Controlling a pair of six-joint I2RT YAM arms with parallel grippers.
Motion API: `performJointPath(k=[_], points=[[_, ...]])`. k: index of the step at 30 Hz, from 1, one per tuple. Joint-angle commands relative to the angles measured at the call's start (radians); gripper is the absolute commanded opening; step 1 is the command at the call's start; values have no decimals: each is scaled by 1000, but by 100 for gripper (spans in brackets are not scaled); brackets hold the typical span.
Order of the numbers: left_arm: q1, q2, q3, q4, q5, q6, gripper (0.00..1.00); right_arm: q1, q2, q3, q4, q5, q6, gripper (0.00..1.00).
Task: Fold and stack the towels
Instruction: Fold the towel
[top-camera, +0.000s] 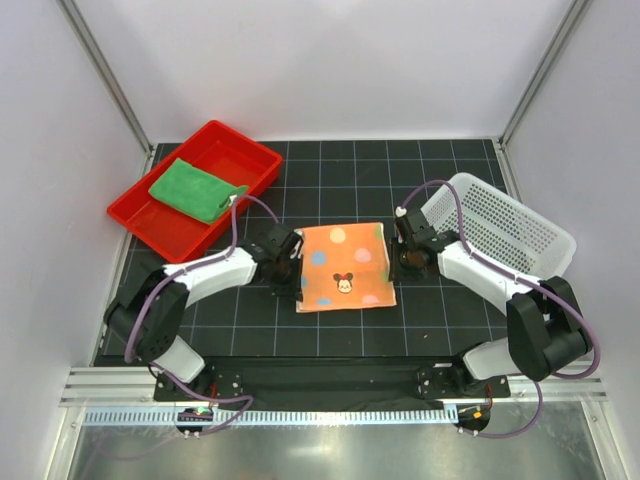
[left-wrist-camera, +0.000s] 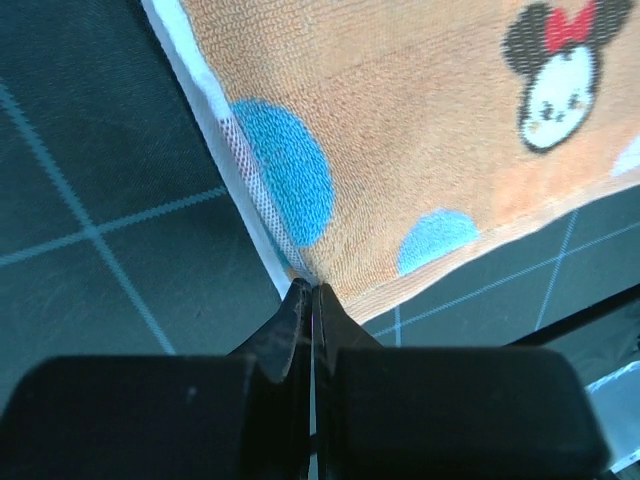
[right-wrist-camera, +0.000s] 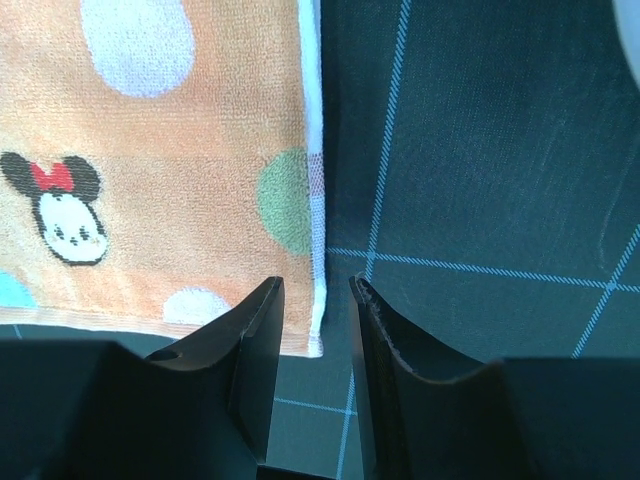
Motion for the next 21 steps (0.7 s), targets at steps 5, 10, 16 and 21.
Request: performJointPath(k=[5,10,16,21], points=[[-5,-126,-10,-87,-67,5,0,3,-34,-11,32,3,25,40],[-5,-95,-83,-2,-42,-14,0,3,-29,-57,80,-74,50,41],[-5,-58,-89,19,-30,11,0,3,-32,-109,121,-139,79,40],[-5,-57,-101,36,-26,19,0,4,-60,-202,196,-241,168,37]])
